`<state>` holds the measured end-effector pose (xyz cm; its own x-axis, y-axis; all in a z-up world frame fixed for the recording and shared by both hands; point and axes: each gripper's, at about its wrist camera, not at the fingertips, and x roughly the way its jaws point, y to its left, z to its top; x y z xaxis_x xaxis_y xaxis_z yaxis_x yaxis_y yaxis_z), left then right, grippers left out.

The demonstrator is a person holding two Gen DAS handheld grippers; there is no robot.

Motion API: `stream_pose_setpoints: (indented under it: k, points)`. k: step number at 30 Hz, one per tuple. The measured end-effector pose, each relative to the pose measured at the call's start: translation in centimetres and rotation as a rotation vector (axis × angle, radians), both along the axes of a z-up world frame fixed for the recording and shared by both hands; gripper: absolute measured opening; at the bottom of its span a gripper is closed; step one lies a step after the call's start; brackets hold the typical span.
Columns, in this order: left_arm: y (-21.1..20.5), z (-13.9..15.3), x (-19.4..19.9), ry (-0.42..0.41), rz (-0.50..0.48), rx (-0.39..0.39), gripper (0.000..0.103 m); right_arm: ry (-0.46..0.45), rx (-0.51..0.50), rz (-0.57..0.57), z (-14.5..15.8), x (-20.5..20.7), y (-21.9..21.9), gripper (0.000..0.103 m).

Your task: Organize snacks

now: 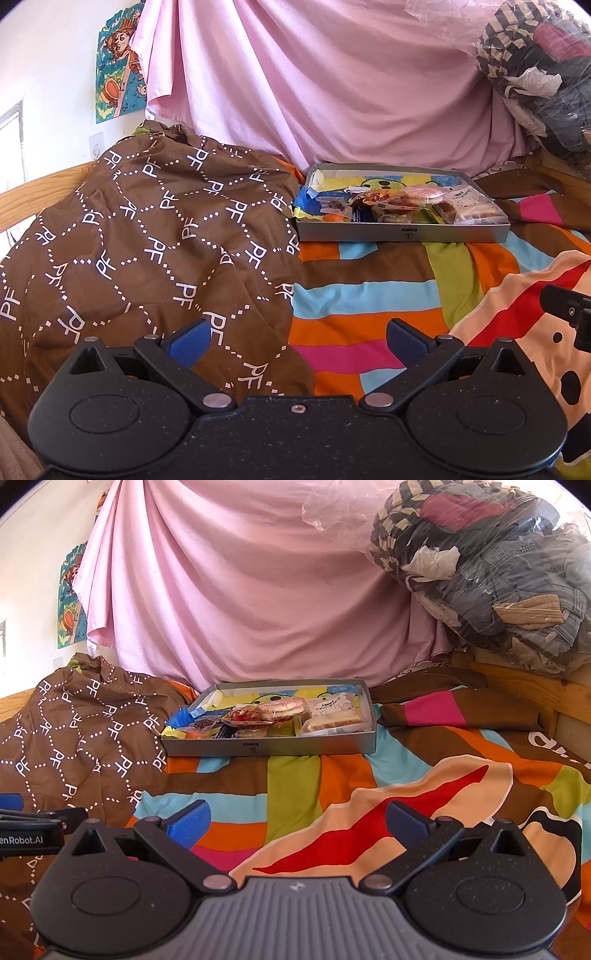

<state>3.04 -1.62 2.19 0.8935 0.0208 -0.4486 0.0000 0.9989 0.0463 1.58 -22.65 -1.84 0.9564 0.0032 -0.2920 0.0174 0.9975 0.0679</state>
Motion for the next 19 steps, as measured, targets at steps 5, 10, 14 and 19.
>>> stream_pose_setpoints:
  k: [5,10,14,19]
  points:
    - [0.0,-0.02,0.01,0.001,0.002,0.002,0.101,-0.001,-0.003,0.0,0.03,-0.02,0.02,0.103]
    - [-0.02,-0.02,0.01,0.0,0.001,0.004,0.101,0.0,-0.003,0.001,0.01,-0.09,0.03,0.103]
    - [-0.02,0.0,0.0,-0.001,0.0,0.002,0.102,0.0,-0.003,0.0,0.01,-0.05,0.01,0.103]
    - [-0.1,-0.03,0.02,0.014,-0.023,-0.011,0.102,0.0,-0.003,0.0,0.02,-0.03,-0.01,0.103]
